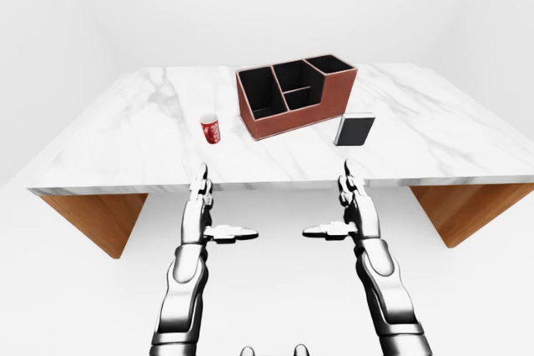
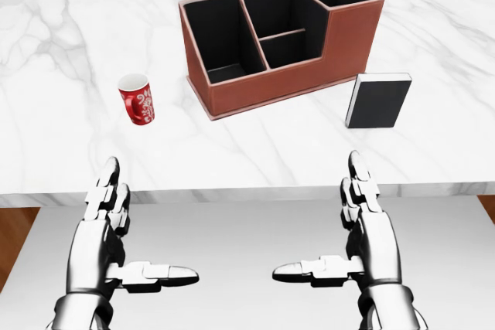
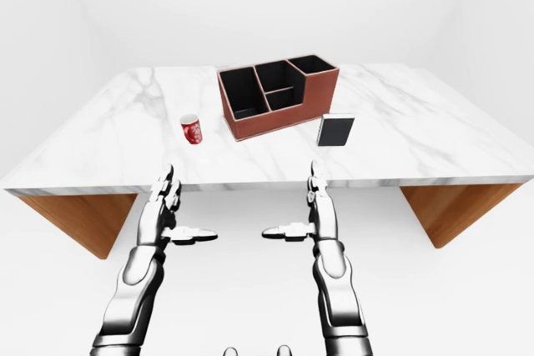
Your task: Pick up the book and place it in the left compartment of the caddy.
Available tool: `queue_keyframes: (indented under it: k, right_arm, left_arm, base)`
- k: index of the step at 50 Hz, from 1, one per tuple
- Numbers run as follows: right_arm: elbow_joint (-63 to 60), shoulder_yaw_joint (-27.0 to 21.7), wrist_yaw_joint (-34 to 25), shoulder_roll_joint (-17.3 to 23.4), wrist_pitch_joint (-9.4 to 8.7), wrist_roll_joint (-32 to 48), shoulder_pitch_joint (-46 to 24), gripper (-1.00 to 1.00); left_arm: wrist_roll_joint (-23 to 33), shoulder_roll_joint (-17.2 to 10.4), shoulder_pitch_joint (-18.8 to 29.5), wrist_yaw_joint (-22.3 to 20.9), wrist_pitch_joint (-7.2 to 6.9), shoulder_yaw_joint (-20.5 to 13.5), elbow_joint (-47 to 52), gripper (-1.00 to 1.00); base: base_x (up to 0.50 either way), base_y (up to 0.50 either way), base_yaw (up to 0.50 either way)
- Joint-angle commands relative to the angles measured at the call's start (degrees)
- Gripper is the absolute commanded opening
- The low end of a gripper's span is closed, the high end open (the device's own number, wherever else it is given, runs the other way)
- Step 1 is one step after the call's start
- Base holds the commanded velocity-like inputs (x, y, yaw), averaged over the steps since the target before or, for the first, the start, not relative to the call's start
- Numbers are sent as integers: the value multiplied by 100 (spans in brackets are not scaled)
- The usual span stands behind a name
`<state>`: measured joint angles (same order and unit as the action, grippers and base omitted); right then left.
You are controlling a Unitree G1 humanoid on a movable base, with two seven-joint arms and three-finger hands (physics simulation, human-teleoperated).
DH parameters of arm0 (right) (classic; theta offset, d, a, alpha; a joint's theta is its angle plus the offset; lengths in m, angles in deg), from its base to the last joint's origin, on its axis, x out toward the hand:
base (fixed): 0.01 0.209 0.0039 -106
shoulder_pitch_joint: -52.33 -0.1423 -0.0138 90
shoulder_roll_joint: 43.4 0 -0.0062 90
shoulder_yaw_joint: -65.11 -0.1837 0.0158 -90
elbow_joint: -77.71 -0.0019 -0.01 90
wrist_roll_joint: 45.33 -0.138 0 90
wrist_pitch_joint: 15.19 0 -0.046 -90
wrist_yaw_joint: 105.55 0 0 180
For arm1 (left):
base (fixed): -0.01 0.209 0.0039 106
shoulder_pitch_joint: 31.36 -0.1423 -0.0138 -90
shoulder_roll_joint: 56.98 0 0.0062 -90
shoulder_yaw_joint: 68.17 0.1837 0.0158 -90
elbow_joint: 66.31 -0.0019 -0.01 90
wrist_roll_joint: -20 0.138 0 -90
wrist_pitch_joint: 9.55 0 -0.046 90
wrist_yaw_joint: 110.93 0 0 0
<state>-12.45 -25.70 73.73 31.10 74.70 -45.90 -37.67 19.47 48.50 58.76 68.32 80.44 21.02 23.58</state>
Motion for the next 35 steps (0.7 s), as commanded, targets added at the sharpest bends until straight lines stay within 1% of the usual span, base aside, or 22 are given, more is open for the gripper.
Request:
queue_keyframes:
  k: [1,2,3,7,10,11,12,14,15,16,18,20,23,25,29,31,34,35]
  right_arm:
    - [-46,-164,-58,72,-109,-35,-30,100]
    - [-36,-157,-50,69,-83,-14,-25,100]
    - [-35,-136,-55,73,-50,31,2,100]
    - [-133,-122,-90,60,-43,40,75,100]
    - [-132,-123,-94,80,-87,96,74,100]
    - [-86,-126,-94,84,-74,124,60,100]
    - [-58,-133,-116,85,-45,113,55,100]
    - [-93,-127,-312,77,97,-40,109,100]
    - [-159,-133,-326,64,96,-75,139,100]
    - [-182,-131,-296,69,23,-37,127,100]
    - [-174,-145,-302,70,25,-51,118,100]
    - [-174,-161,-312,70,-14,-87,109,100]
    - [-154,-140,-297,65,8,-46,114,100]
    - [-172,-140,-306,64,-20,-60,116,100]
    - [-208,-174,-252,64,-184,-87,103,100]
    - [-240,-169,-260,58,-198,-113,115,100]
    - [-293,-135,-263,46,-219,-113,140,100]
    - [-340,-137,-362,36,-315,-250,155,100]
  left_arm:
    - [-85,-79,99,-79,-20,-195,-108,100]
    - [-115,-81,101,-89,-66,-207,-91,100]
    - [-122,-84,86,-93,-81,-208,-53,100]
    - [-129,-87,13,-117,-159,-209,136,100]
    - [-146,-104,71,-127,-144,-248,59,100]
    - [-149,-108,89,-129,-137,-256,31,100]
    - [-150,-111,104,-129,-128,-261,3,100]
    - [-152,-119,149,-126,-103,-273,-78,100]
    - [-154,-123,164,-124,-98,-278,-101,100]
    - [-158,-131,191,-120,-97,-289,-135,100]
    - [-161,-135,197,-118,-104,-293,-134,100]
    - [-161,-137,196,-114,-112,-296,-120,100]
    - [-158,-139,158,-124,-139,-288,-31,100]
    - [-157,-138,159,-127,-139,-291,-31,100]
    - [-160,-140,116,-144,-169,-298,54,100]
    - [-163,-140,94,-157,-188,-298,109,100]
    - [-163,-143,131,-161,-168,-312,45,100]
    - [-161,-143,144,-159,-155,-314,14,100]
  base:
    - [0,0,0]
    - [0,0,0]
    - [0,0,0]
    - [0,0,0]
    - [0,0,0]
    - [0,0,0]
    - [0,0,0]
    - [0,0,0]
    - [38,0,0]
    - [50,0,0]
    - [50,0,0]
    - [50,0,0]
    - [50,0,0]
    - [50,0,0]
    - [50,0,0]
    - [50,0,0]
    - [50,0,0]
    - [50,0,0]
